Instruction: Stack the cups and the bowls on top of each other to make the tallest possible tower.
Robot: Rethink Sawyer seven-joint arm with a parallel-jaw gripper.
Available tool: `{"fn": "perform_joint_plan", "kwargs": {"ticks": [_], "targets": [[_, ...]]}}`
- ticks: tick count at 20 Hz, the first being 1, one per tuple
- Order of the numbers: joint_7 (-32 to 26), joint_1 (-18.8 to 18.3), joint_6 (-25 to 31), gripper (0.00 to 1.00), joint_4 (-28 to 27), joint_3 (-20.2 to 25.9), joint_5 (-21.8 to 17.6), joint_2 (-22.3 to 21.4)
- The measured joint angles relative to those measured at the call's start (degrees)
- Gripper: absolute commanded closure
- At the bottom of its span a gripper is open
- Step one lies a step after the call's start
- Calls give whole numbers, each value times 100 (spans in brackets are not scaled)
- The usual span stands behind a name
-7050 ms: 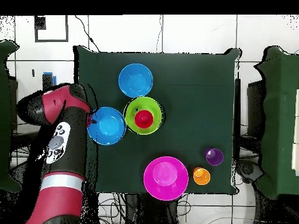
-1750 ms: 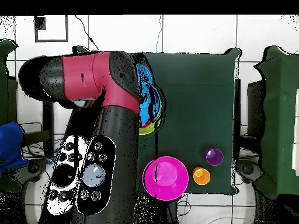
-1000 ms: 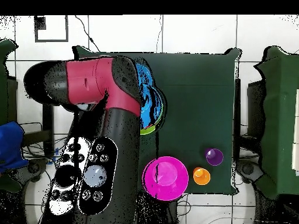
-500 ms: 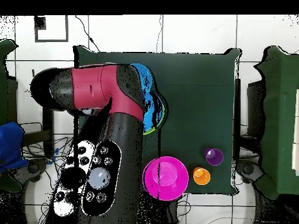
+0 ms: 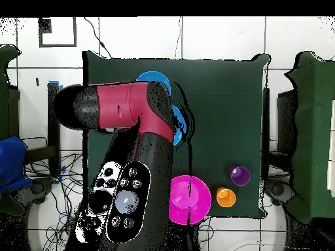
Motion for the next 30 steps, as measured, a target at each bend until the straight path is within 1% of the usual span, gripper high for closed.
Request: {"fn": "perform_joint_plan", "kwargs": {"ticks": [30], "targets": [[0,-67,-69,100,249,146,1,-2]]}}
